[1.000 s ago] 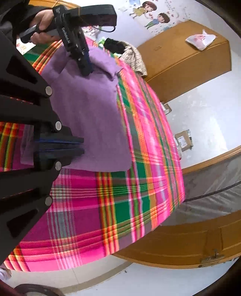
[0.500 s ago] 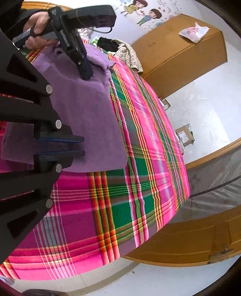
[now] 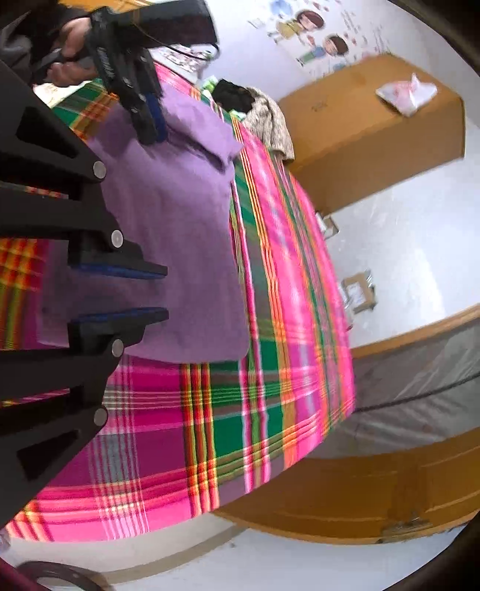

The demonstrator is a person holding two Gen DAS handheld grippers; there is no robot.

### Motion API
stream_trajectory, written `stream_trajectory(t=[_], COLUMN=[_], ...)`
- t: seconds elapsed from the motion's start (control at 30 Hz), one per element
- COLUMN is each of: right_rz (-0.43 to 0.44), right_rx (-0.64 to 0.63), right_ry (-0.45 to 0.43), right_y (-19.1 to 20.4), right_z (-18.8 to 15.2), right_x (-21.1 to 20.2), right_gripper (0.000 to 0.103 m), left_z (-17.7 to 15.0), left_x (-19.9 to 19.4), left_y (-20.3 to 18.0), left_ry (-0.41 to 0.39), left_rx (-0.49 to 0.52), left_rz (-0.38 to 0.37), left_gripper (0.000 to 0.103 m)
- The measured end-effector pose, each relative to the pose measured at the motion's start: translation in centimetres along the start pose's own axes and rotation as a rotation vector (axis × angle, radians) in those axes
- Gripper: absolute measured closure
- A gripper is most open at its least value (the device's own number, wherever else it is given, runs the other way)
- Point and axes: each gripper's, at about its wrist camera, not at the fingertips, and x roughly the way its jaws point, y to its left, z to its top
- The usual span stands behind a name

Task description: Fold clothes

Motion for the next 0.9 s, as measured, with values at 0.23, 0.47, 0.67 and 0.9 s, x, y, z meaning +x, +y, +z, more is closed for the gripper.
stream_trajectory(t=[0.23,0.47,0.67,0.9], right_rz=[0.011,-0.003,0.026,0.103], right_rx=[0.018,0.051,0.183,0.262], right_ry=[0.029,0.039,0.027,0.031], right_y=[-0.5,-1.2,-3.5,-4.2], right_z=[-2.0,-2.5,-3.0,-3.2], right_x=[-0.7,-1.6,-2.0,-1.3], right_gripper=[0.091,0.089,0.066,0.066], left_z=[-0.2,-0.8,-0.8,-0.7], left_x=[0.0,1.0,0.7,-0.5], left_y=[-1.0,-0.9,-1.2,-1.1], left_ry=[0.0,0.058,0.057,0.019], left_rx=[0.035,0.049,0.057,0.052], left_rz=[-0.033,0.001,0.004,-0.006], left_gripper=[0.075,0.075,0.075,0.075])
